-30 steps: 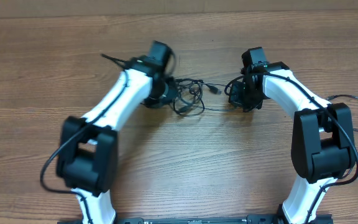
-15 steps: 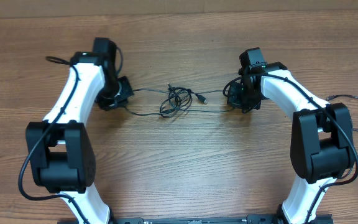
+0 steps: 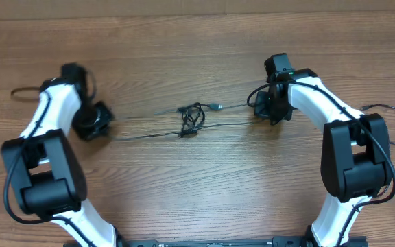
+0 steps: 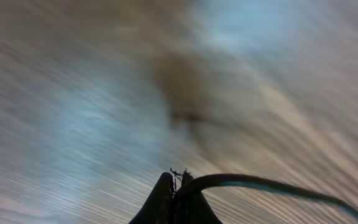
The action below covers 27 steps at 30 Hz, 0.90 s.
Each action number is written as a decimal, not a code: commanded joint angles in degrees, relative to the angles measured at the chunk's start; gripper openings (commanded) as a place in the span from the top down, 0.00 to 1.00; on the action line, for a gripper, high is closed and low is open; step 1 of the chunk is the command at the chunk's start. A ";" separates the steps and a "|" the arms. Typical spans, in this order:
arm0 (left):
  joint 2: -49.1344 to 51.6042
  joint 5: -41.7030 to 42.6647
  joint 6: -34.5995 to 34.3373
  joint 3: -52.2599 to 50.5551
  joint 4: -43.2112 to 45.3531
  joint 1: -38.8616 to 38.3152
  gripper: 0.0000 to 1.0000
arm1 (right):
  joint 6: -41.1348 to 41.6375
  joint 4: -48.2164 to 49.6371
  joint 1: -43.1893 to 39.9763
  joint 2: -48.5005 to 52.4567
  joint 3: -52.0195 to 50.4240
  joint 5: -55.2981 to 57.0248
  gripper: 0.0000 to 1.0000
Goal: Untangle cables
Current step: 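Stretch the cable by pulling the left gripper far left, right gripper right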
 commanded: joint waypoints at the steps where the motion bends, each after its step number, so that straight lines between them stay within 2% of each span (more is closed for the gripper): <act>1: -0.70 -5.25 -1.66 -2.99 2.25 6.34 0.96 | 0.61 -0.02 -4.48 -1.18 0.42 7.69 0.96; 19: -0.70 -4.31 -1.75 -3.30 4.42 15.91 0.96 | 3.23 5.57 -16.33 -1.16 0.42 7.85 0.96; 27: -0.70 -4.31 -1.90 -3.30 4.66 17.64 0.96 | 5.73 10.60 -18.40 0.28 0.42 7.56 0.96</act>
